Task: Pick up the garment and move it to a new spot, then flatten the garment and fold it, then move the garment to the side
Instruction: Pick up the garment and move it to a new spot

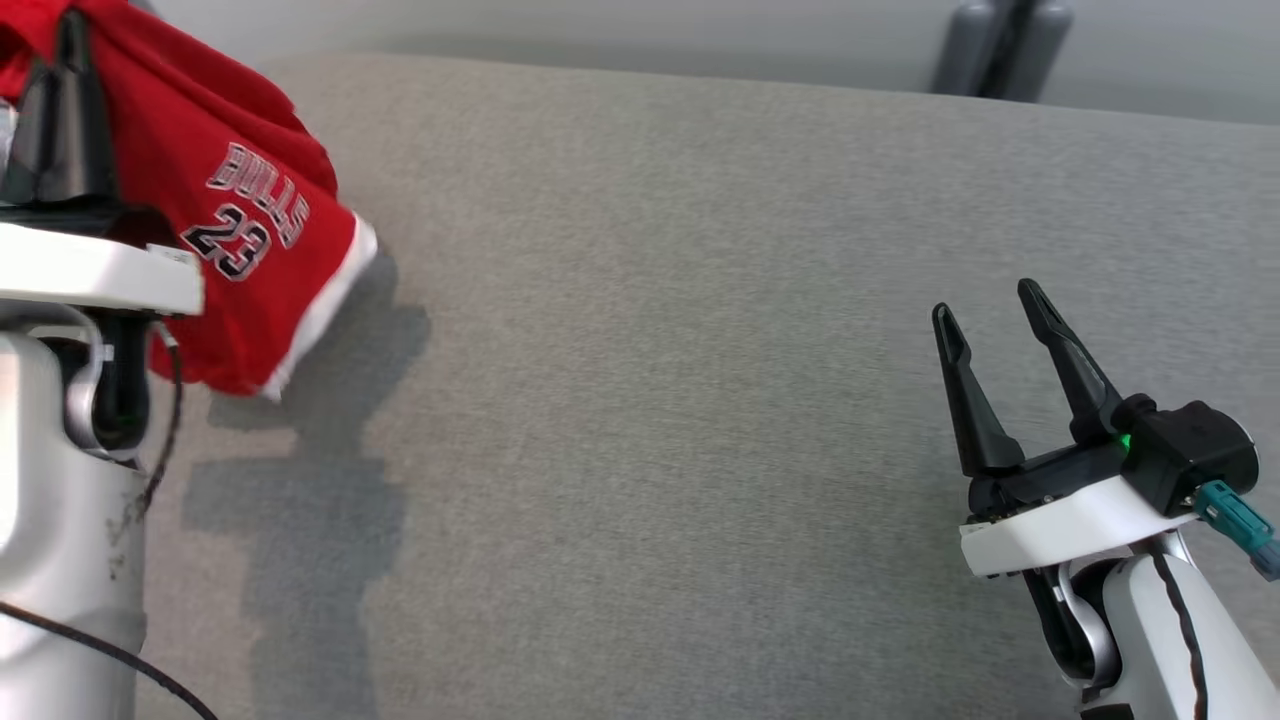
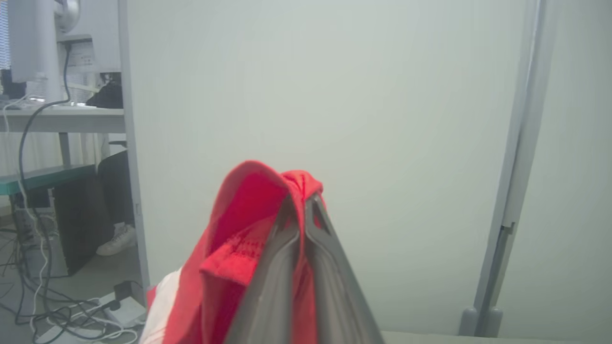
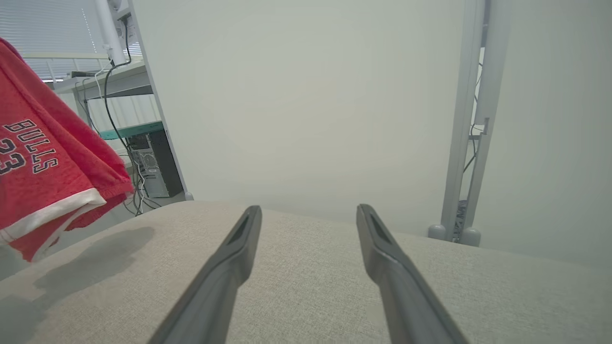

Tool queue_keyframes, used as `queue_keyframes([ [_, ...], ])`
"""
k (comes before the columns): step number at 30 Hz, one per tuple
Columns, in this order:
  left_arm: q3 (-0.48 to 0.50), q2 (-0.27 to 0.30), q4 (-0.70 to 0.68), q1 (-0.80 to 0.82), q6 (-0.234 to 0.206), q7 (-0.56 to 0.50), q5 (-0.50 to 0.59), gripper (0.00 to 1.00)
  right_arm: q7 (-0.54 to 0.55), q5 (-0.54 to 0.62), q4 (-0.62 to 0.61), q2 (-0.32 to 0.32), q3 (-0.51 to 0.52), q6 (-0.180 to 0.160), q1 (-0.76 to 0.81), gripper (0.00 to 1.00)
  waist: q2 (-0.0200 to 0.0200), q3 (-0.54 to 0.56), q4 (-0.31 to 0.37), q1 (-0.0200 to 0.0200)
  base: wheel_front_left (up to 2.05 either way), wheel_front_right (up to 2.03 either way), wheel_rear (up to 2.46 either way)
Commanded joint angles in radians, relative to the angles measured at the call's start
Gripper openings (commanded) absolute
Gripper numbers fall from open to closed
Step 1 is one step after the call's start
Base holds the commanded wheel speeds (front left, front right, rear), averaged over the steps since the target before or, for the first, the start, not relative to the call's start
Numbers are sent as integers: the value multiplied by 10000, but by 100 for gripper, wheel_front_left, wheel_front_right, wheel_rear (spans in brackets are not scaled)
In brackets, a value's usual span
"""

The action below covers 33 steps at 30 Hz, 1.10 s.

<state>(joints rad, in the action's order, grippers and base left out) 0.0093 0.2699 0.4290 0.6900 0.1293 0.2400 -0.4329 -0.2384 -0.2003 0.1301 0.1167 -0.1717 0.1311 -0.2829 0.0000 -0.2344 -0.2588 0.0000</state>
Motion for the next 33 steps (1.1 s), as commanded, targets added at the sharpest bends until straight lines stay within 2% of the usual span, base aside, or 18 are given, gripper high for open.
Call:
queue_keyframes([
  [1,-181,-53,-567,-205,3,-211,14,0,-109,-62,48,18,61,-8,14,100,0,256,366,0,0,0,0],
  [6,-766,-72,-2367,-884,-61,-1288,188,0,-206,-102,171,-139,100,-8,-11,100,0,267,1040,0,0,0,0],
  [8,-975,-107,-2663,-983,-61,-1520,256,0,-217,-101,179,-156,140,-8,-28,100,0,239,1182,0,0,0,0],
  [9,-1418,-118,-3239,-1180,-47,-1930,407,0,-242,-121,198,-215,163,-8,-83,100,0,176,1529,0,0,0,0],
  [12,-1800,-186,-3691,-1314,-38,-2203,532,0,-267,-147,208,-283,175,-7,-119,100,0,116,1897,0,0,0,0],
  [16,-2563,-510,-4373,-1401,-18,-2600,523,0,-281,-209,229,-364,306,-7,-182,100,0,23,2642,0,0,0,0],
  [17,-2925,-632,-4543,-1289,-5,-2781,462,0,-282,-240,160,-425,393,-7,-237,100,0,-27,3012,0,0,0,0],
  [22,-3689,-1033,-4696,-878,-1,-2846,395,0,-279,-296,-32,-534,537,-8,-258,100,0,-179,3785,0,0,0,0],
  [27,-4213,-1250,-4481,-568,-9,-2785,251,0,-281,-338,-96,-607,609,-7,-166,100,0,-235,4152,0,0,0,0],
  [30,-4060,-1271,-4296,-496,-145,-2717,190,0,-282,-335,-110,-622,653,-7,-132,100,0,-219,4195,0,0,0,0],
  [33,-3725,-960,-4164,-462,-473,-2699,371,0,-282,-334,-127,-633,724,-7,-52,100,0,-145,4102,0,0,0,0],
])
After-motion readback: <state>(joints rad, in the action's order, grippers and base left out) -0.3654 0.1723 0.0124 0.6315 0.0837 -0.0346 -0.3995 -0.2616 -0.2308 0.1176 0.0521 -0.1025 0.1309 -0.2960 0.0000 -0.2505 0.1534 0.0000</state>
